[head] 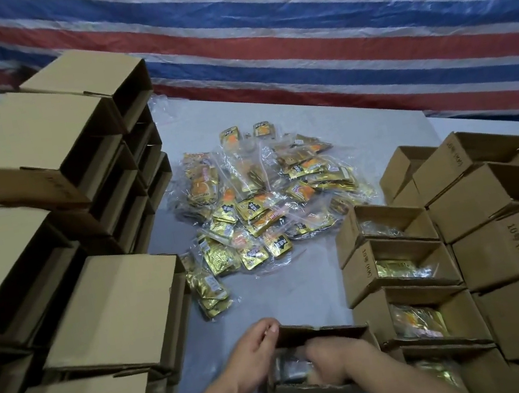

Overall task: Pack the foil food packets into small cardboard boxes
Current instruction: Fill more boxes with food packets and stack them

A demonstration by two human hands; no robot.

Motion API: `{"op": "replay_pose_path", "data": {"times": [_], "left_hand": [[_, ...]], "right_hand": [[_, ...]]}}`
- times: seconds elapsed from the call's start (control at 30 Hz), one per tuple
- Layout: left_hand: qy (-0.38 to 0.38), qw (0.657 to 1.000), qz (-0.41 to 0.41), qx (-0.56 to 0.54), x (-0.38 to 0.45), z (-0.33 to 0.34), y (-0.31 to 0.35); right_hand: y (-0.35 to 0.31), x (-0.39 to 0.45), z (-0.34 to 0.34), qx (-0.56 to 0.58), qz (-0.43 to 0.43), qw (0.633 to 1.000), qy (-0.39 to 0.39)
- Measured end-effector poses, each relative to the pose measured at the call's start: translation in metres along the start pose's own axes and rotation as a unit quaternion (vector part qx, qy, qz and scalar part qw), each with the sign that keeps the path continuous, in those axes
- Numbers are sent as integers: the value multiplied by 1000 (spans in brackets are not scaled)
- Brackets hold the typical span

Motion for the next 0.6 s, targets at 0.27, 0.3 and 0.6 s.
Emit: {"op": "replay_pose_path", "data": {"times": [0.27, 0.3, 0.6], "left_hand": [[68, 994, 43, 67, -8, 5, 0], [69, 995, 43, 65, -9, 4, 1], [50, 997, 28, 60, -5, 4, 5]], "right_hand": [[4, 14, 26, -21, 39, 998, 39], [7, 12, 28, 47, 49, 997, 43], [24, -21, 8, 234, 98, 963, 86]]}}
Point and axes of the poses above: each hand's wrist, its own x-axis towards the middle knuckle, its own z-axis out of the palm, y = z × x, the point moved 5 cm from there along x, towards the middle knuckle, and after that the axes turned 4 degrees about y, right-handed, at the moved point
